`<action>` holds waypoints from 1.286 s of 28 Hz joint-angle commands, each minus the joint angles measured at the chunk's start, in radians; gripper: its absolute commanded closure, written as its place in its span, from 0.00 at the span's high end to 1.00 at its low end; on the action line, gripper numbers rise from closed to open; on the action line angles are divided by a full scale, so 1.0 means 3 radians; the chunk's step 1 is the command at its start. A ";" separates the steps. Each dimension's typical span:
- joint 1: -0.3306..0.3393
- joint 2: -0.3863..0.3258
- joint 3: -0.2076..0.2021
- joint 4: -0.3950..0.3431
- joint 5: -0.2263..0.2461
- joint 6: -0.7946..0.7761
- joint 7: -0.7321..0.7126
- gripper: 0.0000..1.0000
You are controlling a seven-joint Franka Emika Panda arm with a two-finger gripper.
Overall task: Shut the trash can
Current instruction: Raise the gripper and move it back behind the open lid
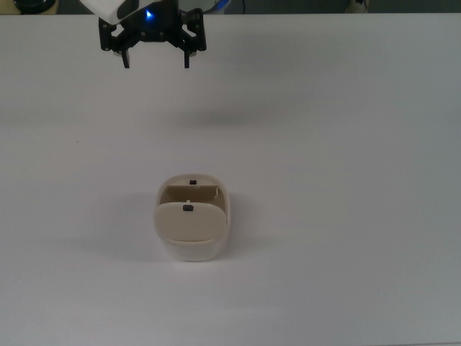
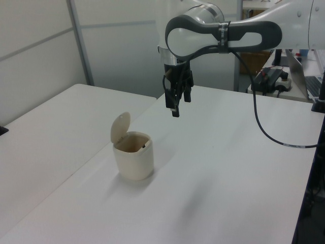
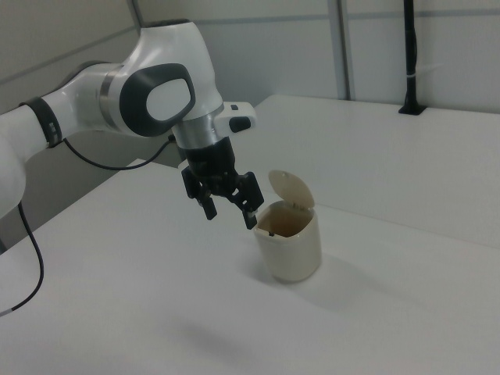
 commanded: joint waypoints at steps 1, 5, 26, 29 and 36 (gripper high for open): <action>0.0004 -0.0083 -0.0015 -0.0059 -0.0026 -0.0049 -0.0243 0.53; 0.0009 -0.0093 -0.0020 -0.0059 0.0000 -0.0054 -0.0250 0.22; 0.0009 -0.0073 -0.0005 -0.0059 0.0016 0.0002 -0.0245 0.09; 0.0004 -0.0047 -0.0015 -0.0059 0.0021 0.0246 -0.0250 0.09; 0.0024 0.0091 0.0016 -0.0059 0.0092 0.1269 -0.0199 0.07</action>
